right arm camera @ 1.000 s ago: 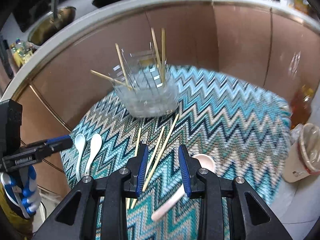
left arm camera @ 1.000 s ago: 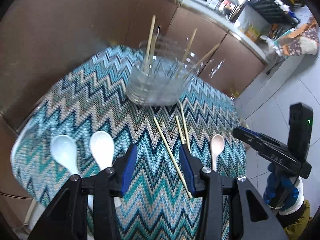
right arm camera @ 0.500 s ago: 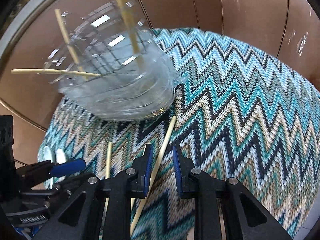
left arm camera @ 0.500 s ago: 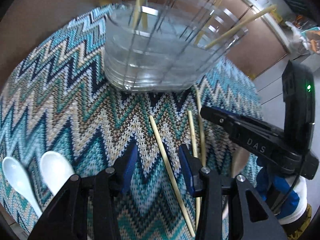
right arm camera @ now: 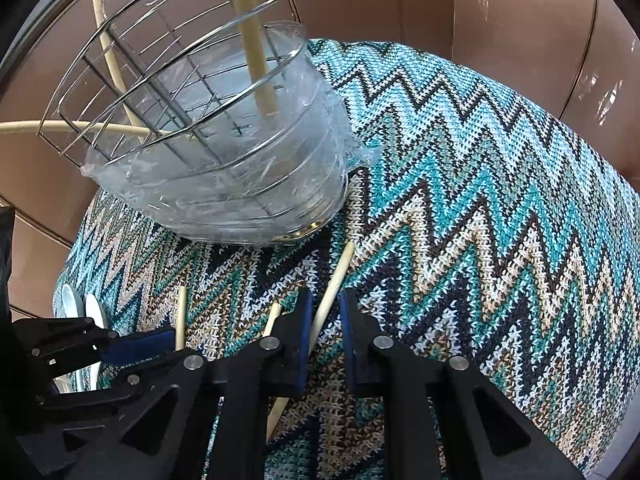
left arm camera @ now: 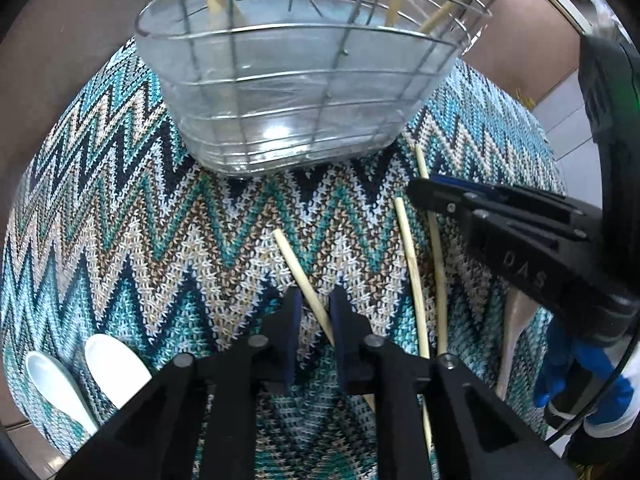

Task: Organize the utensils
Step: 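Grasp a chopstick with the right gripper while the left gripper grasps another, then lift both chopsticks upright and carry them over the utensil holder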

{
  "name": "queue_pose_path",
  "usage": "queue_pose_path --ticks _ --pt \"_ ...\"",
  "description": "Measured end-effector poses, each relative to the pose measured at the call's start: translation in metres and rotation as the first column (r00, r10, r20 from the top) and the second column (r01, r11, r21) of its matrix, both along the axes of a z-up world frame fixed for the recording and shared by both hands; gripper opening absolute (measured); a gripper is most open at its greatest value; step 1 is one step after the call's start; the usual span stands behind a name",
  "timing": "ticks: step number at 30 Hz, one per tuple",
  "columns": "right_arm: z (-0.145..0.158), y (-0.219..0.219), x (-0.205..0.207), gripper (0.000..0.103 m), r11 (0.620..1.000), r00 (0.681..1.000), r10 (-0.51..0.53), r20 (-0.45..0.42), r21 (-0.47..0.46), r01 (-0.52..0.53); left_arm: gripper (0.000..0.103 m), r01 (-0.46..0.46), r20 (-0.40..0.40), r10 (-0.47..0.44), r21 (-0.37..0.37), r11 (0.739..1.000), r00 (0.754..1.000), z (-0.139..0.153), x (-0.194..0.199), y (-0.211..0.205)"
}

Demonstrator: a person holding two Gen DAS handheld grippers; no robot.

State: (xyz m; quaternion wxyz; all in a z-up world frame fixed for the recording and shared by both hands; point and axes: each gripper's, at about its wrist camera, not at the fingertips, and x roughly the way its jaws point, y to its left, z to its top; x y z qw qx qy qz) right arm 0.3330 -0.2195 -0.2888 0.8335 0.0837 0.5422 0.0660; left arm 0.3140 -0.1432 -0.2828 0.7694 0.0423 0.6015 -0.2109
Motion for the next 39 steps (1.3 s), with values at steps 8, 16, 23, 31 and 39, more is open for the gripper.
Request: queue_pose_path --ticks 8,16,23,31,39 --pt "0.009 -0.017 -0.01 0.007 0.996 0.999 -0.033 0.015 0.081 0.032 0.004 0.015 0.033 -0.012 -0.068 0.998 0.999 0.006 -0.004 0.005" --pt "0.044 -0.021 -0.036 0.006 0.996 0.994 -0.036 0.107 0.087 0.027 0.004 0.056 0.218 -0.015 -0.183 0.981 0.976 0.059 -0.029 0.033" --pt "0.084 -0.033 -0.075 0.006 0.998 0.979 -0.029 0.201 0.06 0.017 0.004 0.059 0.334 0.025 -0.239 0.969 0.942 0.103 -0.06 0.068" --pt "0.132 -0.011 -0.126 0.005 1.0 0.953 0.008 0.304 -0.005 -0.007 0.004 0.071 0.445 0.059 -0.268 0.961 0.893 0.151 -0.096 0.096" --pt "0.172 0.005 -0.162 0.005 0.999 0.923 0.032 0.385 -0.042 -0.017 0.004 0.083 0.534 0.092 -0.294 0.952 0.841 0.191 -0.131 0.117"
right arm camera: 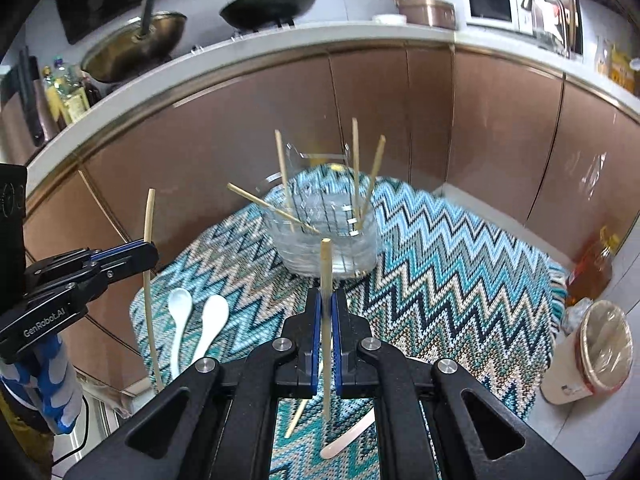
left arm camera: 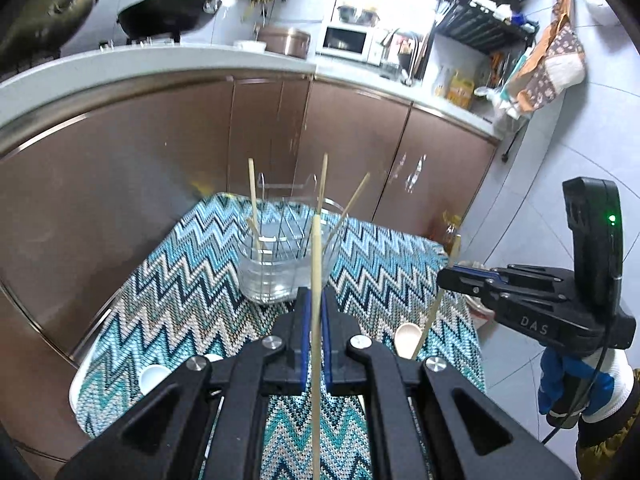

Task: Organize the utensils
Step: 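Lift both chopsticks upright and carry them over the utensil holder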

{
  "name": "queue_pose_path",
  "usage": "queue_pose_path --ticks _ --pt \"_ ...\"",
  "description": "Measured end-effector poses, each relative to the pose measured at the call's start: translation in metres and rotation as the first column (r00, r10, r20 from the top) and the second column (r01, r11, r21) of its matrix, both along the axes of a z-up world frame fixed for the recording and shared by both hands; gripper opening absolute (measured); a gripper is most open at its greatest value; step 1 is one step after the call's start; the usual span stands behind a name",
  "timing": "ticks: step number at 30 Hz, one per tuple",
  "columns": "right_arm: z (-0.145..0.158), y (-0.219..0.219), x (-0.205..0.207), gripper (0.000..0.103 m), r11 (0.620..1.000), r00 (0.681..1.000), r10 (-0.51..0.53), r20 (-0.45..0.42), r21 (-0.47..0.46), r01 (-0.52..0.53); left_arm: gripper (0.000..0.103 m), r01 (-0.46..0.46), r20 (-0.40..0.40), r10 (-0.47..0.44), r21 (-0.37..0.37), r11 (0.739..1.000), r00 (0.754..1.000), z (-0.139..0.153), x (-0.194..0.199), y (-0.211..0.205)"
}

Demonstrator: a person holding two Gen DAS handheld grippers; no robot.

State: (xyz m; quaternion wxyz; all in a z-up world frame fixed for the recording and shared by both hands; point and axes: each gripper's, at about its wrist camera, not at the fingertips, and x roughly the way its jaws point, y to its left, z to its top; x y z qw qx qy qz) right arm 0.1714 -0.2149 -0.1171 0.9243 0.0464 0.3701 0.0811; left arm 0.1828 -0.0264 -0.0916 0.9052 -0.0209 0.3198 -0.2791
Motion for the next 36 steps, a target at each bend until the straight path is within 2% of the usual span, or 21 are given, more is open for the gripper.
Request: queue_pose_path --ticks 7,15,25,36 --pt "0.03 0.019 -0.025 0.005 1.0 0.997 0.011 0.072 -0.028 -0.009 0.004 -0.03 0.078 0.033 -0.039 0.999 0.996 0.027 -0.026 0.022" --pt "0.062 0.035 -0.047 0.005 0.999 0.988 0.027 0.154 -0.049 -0.02 0.004 -0.047 0.131 0.057 -0.076 0.996 0.99 0.05 -0.043 0.042" --pt "0.09 0.04 -0.052 0.005 0.998 0.969 0.048 0.243 -0.054 -0.036 0.004 -0.082 0.162 0.101 -0.122 0.989 0.982 0.067 -0.039 0.06" --pt "0.104 0.039 -0.033 0.005 0.996 0.938 0.08 0.337 -0.061 -0.063 0.004 -0.114 0.194 0.145 -0.162 0.98 0.97 0.078 -0.011 0.064"
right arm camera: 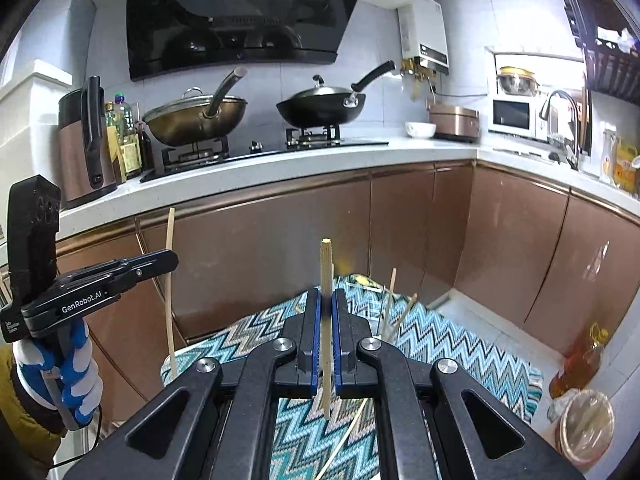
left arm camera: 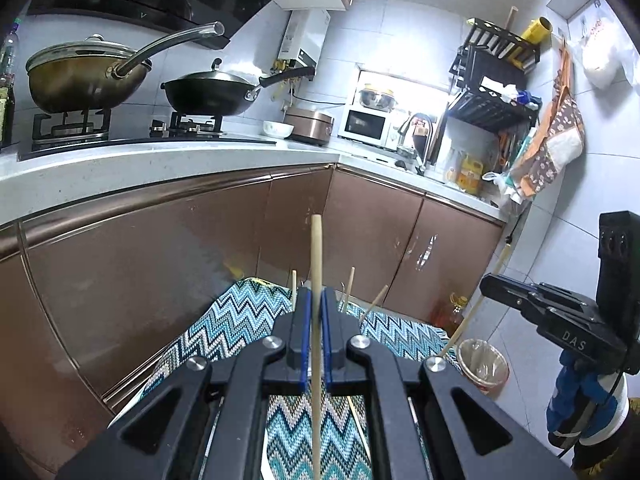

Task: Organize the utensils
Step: 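Lift both chopsticks upright and carry them over the utensil holder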

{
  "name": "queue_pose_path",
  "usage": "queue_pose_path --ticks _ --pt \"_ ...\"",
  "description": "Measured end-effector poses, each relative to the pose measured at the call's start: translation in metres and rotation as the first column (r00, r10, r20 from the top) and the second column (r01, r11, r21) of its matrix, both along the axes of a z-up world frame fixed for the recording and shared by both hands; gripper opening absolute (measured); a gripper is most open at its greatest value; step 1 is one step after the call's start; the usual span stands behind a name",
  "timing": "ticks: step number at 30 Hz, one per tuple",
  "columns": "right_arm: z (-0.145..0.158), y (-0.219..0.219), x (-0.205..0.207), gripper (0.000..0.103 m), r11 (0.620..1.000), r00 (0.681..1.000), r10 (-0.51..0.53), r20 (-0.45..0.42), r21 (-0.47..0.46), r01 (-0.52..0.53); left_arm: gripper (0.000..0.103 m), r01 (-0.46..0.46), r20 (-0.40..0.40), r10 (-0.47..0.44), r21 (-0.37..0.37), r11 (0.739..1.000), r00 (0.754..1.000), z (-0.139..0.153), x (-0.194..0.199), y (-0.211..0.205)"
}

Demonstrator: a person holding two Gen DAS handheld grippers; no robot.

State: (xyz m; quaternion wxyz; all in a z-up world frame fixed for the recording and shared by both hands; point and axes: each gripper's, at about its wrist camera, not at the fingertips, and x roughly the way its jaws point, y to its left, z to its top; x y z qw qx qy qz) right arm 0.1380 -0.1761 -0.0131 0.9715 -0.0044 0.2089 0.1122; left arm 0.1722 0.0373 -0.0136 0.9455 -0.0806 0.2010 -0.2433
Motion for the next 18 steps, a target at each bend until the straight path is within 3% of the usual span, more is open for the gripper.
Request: queue_pose_path --ticks 18 --pt "0.015 -0.013 0.057 0.005 1.0 0.994 0.012 0.105 0.028 -0.015 0.004 -0.017 0.028 0.019 -0.073 0.997 0.999 0.007 0.062 -0.011"
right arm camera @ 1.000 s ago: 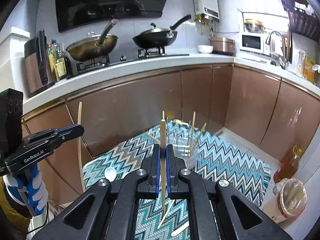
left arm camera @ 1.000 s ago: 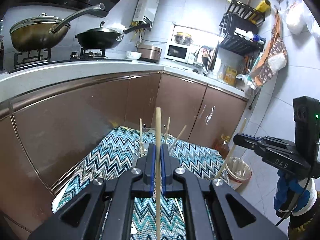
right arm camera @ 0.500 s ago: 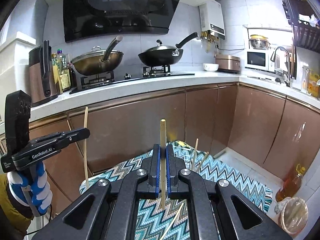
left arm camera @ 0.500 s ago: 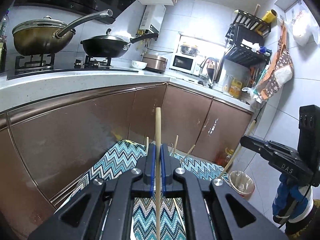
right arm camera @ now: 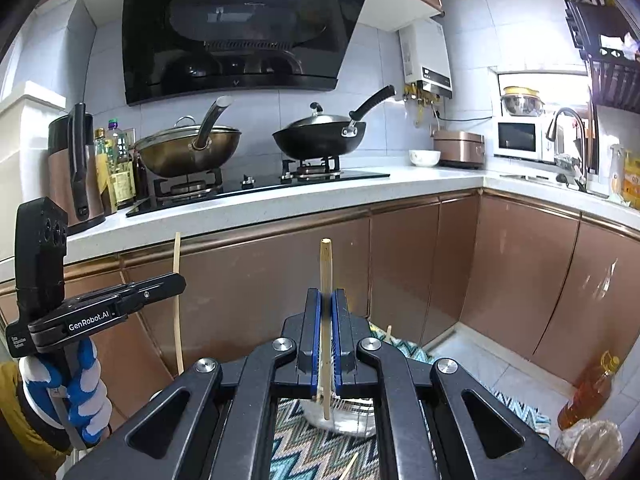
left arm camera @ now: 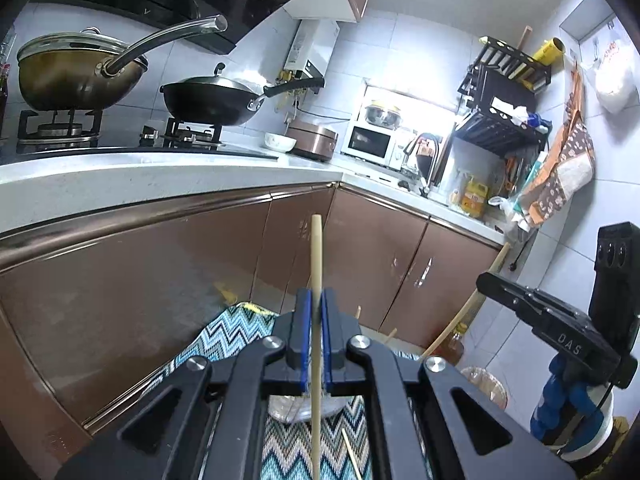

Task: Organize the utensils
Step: 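Lift both chopsticks upright and carry them over the utensil holder, then lower both chopsticks into the holder and open both grippers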

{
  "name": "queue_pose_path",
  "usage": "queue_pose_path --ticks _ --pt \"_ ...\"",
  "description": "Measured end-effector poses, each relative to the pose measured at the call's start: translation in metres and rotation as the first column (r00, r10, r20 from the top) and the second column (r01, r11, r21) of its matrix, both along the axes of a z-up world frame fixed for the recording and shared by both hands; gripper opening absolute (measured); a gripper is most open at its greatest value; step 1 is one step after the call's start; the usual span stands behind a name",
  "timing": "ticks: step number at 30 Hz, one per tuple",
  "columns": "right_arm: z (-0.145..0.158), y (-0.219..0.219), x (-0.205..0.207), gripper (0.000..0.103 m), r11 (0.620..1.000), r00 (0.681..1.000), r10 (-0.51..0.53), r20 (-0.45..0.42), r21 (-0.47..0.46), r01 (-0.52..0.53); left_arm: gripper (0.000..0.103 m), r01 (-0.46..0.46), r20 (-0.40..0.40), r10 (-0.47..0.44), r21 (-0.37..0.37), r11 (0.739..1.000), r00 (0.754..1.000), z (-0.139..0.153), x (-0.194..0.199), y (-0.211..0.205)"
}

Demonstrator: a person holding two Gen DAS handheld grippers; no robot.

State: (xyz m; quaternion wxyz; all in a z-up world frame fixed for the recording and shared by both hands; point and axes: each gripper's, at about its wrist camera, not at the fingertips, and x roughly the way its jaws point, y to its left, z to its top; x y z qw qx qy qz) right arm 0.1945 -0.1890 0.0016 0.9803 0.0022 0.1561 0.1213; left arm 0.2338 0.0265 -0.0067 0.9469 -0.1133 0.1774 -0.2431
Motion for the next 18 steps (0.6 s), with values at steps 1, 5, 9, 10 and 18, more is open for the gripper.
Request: queue_pose_path --ticks 1,5,9,10,18 --pt "0.0 -0.001 0.004 0.005 1.0 1.0 -0.002 0.005 -0.001 0.002 0.004 -0.002 0.0 0.002 -0.008 1.0 1.0 0.0 0.004 -0.001" --pt "-0.003 -0.003 0.019 0.005 1.0 1.0 -0.008 0.018 -0.01 0.008 0.004 -0.014 0.0 0.015 -0.045 0.999 1.0 -0.002 0.027 -0.008" --pt "-0.006 -0.005 0.035 0.005 1.0 0.999 -0.016 0.035 -0.008 0.016 0.004 -0.023 0.006 0.024 -0.08 0.996 1.0 -0.004 0.047 -0.019" --pt "-0.008 -0.006 0.041 0.005 1.0 0.999 -0.017 0.037 -0.009 0.017 0.004 -0.029 0.012 0.03 -0.085 0.996 0.999 -0.004 0.051 -0.022" --pt "-0.042 -0.01 0.079 0.005 1.0 1.0 -0.024 0.001 -0.014 0.024 0.004 -0.136 0.077 0.139 -0.055 0.989 0.987 -0.024 0.088 -0.071"
